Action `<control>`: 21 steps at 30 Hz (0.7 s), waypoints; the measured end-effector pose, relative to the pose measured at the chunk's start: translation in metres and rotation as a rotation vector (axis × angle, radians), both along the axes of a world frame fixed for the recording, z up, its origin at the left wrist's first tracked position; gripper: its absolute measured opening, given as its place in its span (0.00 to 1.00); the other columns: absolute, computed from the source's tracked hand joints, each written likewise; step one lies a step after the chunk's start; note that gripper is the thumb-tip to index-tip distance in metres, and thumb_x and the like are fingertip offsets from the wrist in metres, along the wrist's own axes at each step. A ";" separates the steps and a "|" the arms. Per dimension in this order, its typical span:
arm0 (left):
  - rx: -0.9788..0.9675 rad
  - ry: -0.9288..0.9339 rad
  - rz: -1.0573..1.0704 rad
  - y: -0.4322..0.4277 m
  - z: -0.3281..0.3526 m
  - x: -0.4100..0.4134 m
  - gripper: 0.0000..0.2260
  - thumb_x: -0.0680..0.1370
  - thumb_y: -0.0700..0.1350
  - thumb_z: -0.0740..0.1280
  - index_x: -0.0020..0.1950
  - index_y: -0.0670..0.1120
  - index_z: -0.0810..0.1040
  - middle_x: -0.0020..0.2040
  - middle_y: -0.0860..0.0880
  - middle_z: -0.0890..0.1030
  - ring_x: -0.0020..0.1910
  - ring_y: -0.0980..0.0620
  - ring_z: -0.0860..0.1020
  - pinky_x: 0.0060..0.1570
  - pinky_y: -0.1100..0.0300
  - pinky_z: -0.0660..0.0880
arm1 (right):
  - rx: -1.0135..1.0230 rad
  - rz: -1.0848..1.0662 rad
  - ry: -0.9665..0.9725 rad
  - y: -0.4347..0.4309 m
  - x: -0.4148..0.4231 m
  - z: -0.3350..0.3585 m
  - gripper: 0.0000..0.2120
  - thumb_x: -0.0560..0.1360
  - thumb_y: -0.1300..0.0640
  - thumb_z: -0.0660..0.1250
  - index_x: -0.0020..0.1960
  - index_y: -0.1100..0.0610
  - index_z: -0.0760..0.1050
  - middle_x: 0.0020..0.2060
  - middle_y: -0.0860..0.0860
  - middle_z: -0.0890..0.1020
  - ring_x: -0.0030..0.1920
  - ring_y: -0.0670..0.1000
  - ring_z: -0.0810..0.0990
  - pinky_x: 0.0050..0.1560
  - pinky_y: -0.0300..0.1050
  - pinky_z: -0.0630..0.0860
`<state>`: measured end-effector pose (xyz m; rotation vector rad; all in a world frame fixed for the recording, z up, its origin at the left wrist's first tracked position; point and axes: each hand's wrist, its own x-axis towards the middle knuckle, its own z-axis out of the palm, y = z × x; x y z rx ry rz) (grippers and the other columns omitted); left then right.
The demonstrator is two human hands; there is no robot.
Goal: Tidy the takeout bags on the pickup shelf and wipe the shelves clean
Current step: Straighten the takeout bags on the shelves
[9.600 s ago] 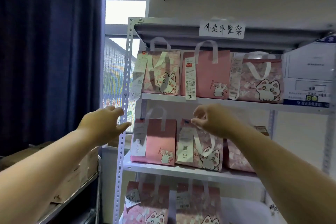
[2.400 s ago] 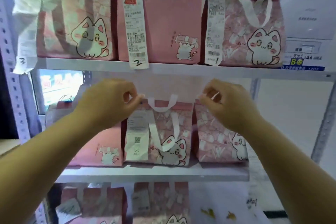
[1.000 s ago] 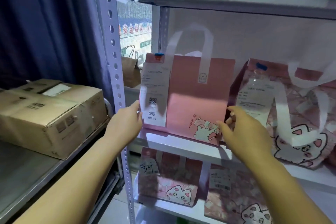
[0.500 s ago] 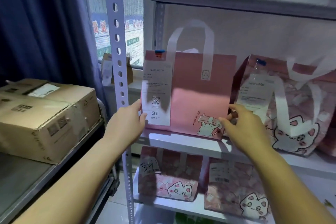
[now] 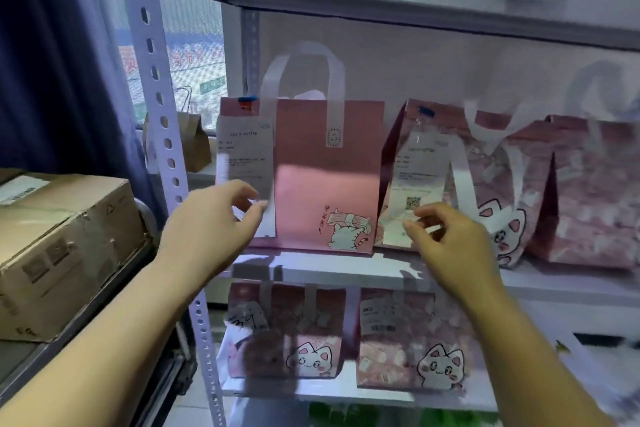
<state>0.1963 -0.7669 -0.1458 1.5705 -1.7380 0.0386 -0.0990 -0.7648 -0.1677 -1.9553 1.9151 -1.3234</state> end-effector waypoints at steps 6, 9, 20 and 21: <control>-0.011 -0.003 -0.157 -0.008 0.002 -0.065 0.08 0.76 0.53 0.65 0.50 0.52 0.80 0.39 0.59 0.78 0.35 0.59 0.78 0.37 0.60 0.72 | -0.006 -0.089 -0.055 0.009 -0.061 -0.008 0.06 0.73 0.49 0.68 0.49 0.47 0.77 0.39 0.40 0.79 0.41 0.41 0.78 0.40 0.43 0.74; -0.026 -0.013 -0.198 -0.016 -0.002 -0.100 0.09 0.76 0.52 0.66 0.53 0.51 0.79 0.41 0.58 0.78 0.34 0.58 0.77 0.36 0.60 0.71 | -0.020 -0.148 -0.035 0.012 -0.098 -0.009 0.06 0.74 0.49 0.67 0.49 0.48 0.76 0.38 0.40 0.78 0.39 0.39 0.76 0.36 0.38 0.71; -0.065 -0.039 -0.077 -0.044 -0.014 -0.179 0.16 0.77 0.51 0.63 0.63 0.47 0.74 0.52 0.50 0.70 0.40 0.47 0.75 0.38 0.52 0.74 | 0.109 -0.200 0.087 -0.009 -0.187 -0.010 0.23 0.75 0.51 0.66 0.67 0.56 0.68 0.51 0.51 0.78 0.48 0.53 0.76 0.45 0.44 0.69; -0.055 -0.033 -0.062 -0.045 -0.014 -0.182 0.16 0.77 0.51 0.63 0.63 0.46 0.74 0.51 0.50 0.70 0.42 0.47 0.75 0.39 0.52 0.74 | 0.121 -0.177 0.087 -0.011 -0.189 -0.009 0.22 0.75 0.52 0.66 0.67 0.55 0.68 0.51 0.50 0.79 0.47 0.52 0.76 0.45 0.44 0.69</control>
